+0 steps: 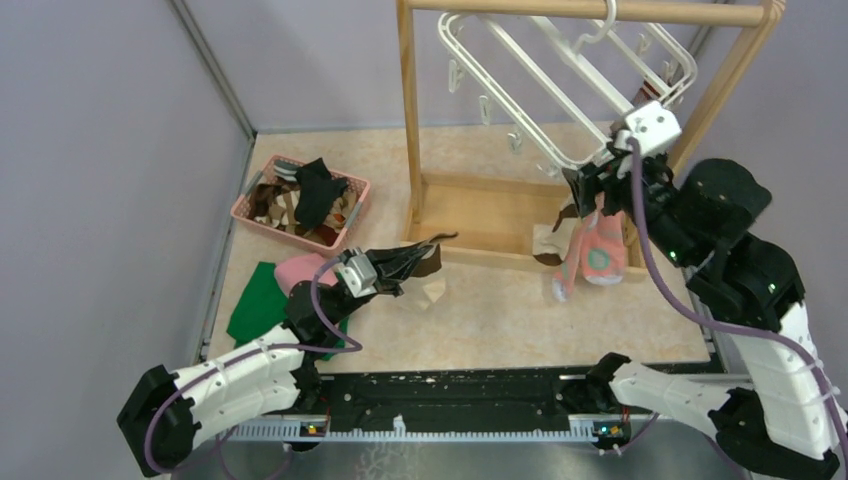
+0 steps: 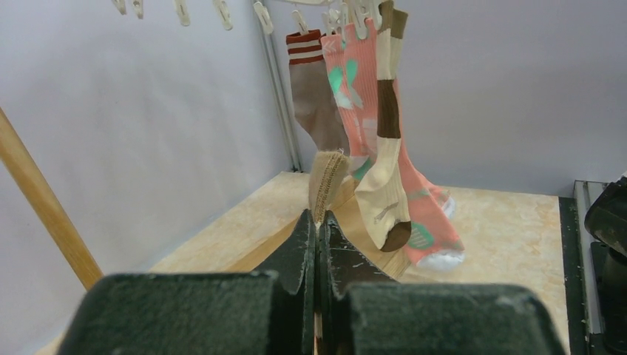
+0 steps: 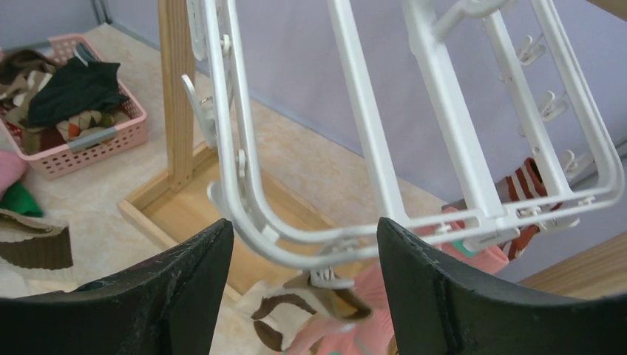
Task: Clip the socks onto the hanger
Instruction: Adjust the hanger on the clothesline.
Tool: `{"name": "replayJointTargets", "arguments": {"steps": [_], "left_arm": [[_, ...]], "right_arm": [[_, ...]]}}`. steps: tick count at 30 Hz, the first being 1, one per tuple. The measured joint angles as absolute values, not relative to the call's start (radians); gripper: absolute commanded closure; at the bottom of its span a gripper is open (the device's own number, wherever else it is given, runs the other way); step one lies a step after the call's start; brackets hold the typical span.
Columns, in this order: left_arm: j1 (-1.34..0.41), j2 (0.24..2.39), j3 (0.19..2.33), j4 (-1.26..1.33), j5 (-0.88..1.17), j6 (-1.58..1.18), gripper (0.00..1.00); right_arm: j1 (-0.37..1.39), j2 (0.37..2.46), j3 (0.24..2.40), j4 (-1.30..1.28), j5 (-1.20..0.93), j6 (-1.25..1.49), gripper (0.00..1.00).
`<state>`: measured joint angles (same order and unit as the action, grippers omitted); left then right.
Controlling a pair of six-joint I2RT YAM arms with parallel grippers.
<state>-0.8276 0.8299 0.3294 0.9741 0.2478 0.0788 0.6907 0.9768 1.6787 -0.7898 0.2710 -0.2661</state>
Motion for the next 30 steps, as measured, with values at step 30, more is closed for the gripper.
{"name": "replayJointTargets", "arguments": {"steps": [30], "left_arm": [[-0.827,0.962,0.414,1.003,0.290,0.082,1.00]], "right_arm": [[0.691,0.609,0.746,0.010,0.009,-0.002,0.43]]}}
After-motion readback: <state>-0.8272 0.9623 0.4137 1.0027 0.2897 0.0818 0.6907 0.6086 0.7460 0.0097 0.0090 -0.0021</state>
